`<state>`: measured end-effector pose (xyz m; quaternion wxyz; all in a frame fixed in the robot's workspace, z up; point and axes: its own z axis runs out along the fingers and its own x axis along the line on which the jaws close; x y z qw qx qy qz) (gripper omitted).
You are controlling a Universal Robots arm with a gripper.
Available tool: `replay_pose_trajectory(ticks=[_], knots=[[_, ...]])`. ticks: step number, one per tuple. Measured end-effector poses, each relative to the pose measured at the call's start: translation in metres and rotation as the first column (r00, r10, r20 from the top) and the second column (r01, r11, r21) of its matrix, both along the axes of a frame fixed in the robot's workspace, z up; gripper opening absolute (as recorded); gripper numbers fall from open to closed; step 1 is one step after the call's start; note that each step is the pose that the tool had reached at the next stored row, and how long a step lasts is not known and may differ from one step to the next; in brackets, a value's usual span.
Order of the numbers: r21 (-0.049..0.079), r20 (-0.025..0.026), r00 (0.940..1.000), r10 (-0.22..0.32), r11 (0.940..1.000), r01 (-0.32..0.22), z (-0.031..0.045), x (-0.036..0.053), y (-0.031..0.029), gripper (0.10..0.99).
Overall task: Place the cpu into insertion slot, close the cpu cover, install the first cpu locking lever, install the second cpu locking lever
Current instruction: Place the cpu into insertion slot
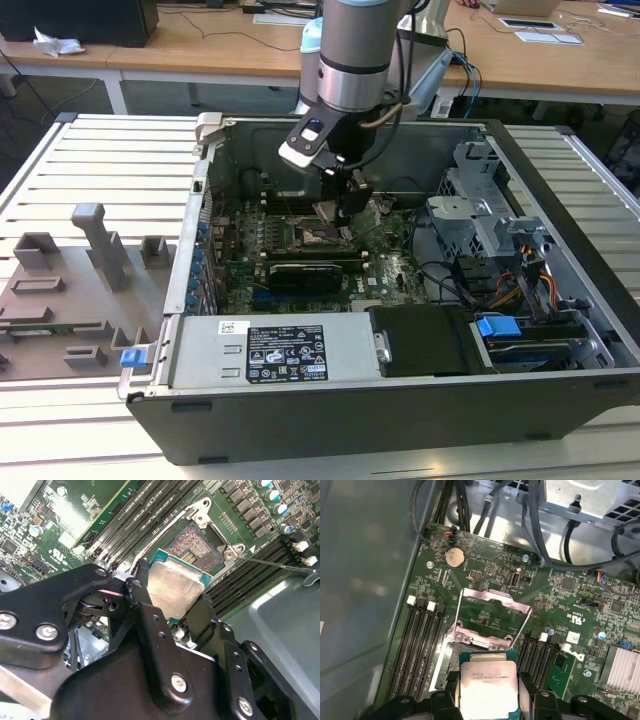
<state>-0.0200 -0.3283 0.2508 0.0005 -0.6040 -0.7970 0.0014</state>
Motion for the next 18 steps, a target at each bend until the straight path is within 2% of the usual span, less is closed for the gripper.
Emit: replay_pose_trajectory(ticks=[11, 18], knots=[[0.0, 0.0001, 0.9956, -0.094, 0.9956, 0.094, -0.0005, 0.0, 0.0, 0.545], [-0.001, 0.0001, 0.9893, -0.146, 0.9893, 0.146, -0.0006, 0.0, 0.0, 0.545]])
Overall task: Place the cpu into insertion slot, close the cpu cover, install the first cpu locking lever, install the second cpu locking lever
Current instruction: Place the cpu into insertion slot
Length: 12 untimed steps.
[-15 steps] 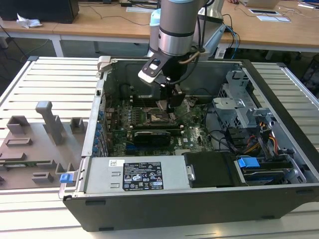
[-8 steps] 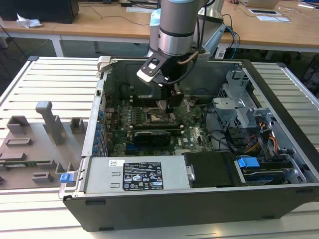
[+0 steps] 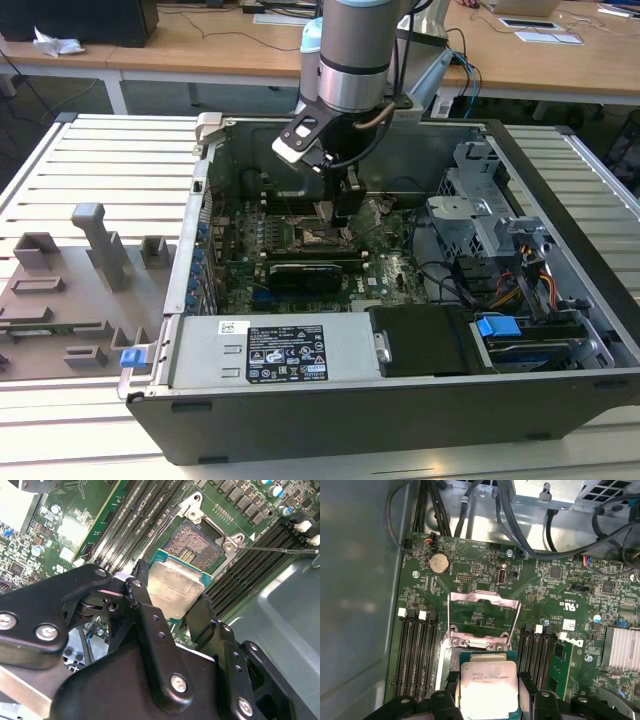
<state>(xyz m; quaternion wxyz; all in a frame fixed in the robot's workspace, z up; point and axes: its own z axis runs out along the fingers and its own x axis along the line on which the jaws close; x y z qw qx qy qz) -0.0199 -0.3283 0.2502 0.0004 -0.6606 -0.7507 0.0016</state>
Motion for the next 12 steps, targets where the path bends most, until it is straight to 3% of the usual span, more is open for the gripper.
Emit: replay_pose_trajectory(ticks=[12], knots=[[-0.002, 0.0001, 0.9965, -0.084, 0.9965, 0.084, -0.0003, 0.0, 0.0, 0.545]])
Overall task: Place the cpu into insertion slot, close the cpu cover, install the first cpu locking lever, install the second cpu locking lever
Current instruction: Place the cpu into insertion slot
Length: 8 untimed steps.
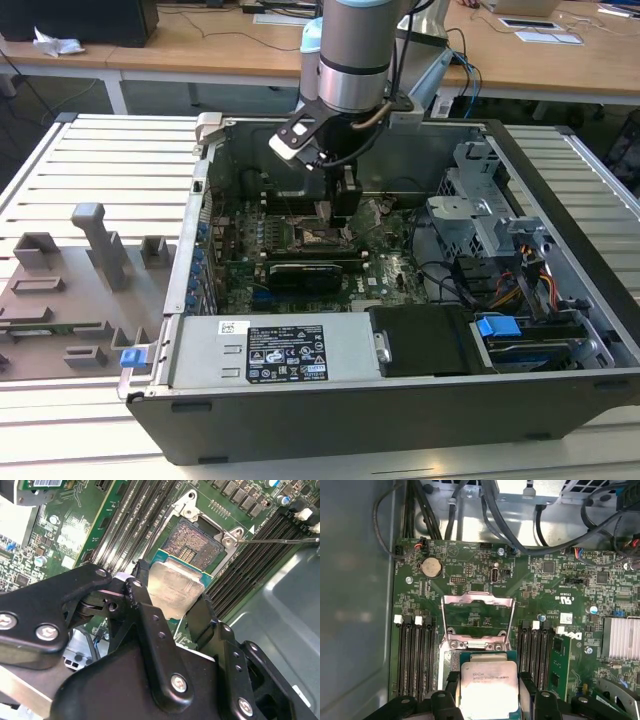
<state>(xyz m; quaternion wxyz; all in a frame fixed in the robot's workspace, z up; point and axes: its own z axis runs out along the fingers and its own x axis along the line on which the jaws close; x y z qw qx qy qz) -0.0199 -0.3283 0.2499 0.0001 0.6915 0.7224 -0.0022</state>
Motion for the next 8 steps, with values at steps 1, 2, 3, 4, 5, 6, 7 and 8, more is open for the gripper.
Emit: replay_pose_trajectory(ticks=[1, 2, 3, 4, 5, 6, 7, 8], knots=[[0.0, 0.0, 1.0, -0.006, 1.0, 0.006, 0.0, 0.0, 0.0, 0.545], [-0.001, 0.0001, 0.9999, -0.014, 0.9999, 0.014, -0.0001, 0.0, 0.0, 0.545], [-0.002, 0.0001, 0.9998, -0.022, 0.9997, 0.022, -0.0001, 0.0, 0.0, 0.545], [-0.003, 0.0001, 0.9996, -0.028, 0.9996, 0.028, -0.0001, 0.0, 0.0, 0.545], [-0.005, 0.0001, 0.9993, -0.037, 0.9993, 0.037, -0.0001, 0.0, 0.0, 0.545], [-0.007, 0.0002, 0.9988, -0.048, 0.9988, 0.048, -0.0001, 0.0, 0.0, 0.545], [-0.007, 0.0001, 0.9987, -0.051, 0.9987, 0.051, 0.0, 0.0, 0.0, 0.545], [-0.007, 0.0003, 0.9987, -0.052, 0.9986, 0.052, -0.0001, 0.0, 0.0, 0.545]])
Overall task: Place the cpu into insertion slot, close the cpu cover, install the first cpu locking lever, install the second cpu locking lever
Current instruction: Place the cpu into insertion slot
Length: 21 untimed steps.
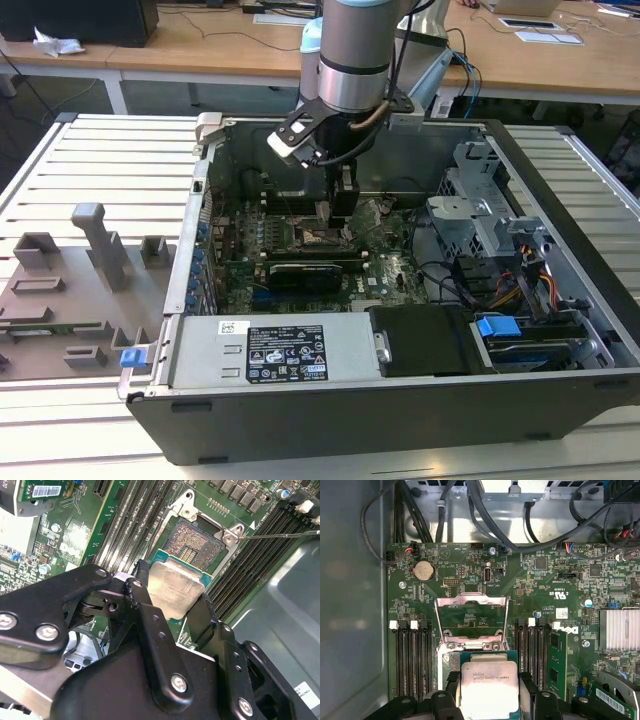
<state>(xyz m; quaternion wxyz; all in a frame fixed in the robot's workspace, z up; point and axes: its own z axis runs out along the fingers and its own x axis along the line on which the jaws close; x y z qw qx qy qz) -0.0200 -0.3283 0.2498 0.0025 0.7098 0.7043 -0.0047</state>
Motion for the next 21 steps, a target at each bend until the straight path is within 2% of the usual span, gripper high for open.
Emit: replay_pose_trajectory(ticks=[14, 21], knots=[[0.0, 0.0, 1.0, 0.0, 1.0, 0.0, -0.0062, -0.0004, 0.0, 0.545], [-0.001, 0.0, 1.0, 0.0, 1.0, 0.0, -0.0141, -0.0004, 0.0002, 0.545]])
